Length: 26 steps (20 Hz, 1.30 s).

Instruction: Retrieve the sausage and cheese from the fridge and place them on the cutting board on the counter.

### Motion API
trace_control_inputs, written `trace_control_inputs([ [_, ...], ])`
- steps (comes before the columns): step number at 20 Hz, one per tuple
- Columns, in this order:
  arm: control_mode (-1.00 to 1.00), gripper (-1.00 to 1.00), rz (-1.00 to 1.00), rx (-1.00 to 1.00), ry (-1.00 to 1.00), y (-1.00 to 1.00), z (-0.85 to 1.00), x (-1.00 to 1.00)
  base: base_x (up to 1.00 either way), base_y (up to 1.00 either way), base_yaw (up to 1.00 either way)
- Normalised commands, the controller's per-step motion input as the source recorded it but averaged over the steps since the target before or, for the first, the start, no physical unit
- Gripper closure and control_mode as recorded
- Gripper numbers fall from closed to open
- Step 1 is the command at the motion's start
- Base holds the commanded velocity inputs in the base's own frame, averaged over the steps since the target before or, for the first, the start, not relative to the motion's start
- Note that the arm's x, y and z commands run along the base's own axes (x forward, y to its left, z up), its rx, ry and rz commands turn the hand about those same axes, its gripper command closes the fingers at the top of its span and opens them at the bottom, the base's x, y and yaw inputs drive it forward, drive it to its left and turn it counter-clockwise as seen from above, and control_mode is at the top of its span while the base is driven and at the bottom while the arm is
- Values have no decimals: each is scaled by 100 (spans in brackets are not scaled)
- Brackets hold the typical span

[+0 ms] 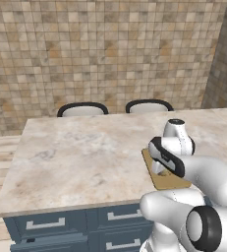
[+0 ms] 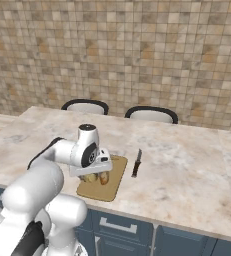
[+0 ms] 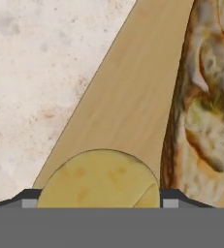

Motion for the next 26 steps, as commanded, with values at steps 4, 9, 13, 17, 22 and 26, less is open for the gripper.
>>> trace_control_inputs([
  [4,-100,-100,0,0,-4,-3,-17,3,0,0,0],
  [9,-100,-100,0,0,-15,0,-2,-2,0,0,0],
  [13,-100,-100,0,0,-18,0,5,-28,0,0,0],
  [17,-100,-100,0,0,-17,13,21,-62,0,0,0],
  [22,-100,-100,-1,0,-7,75,40,-77,0,0,0],
  [26,-100,-100,-4,0,0,99,59,-68,0,0,0],
])
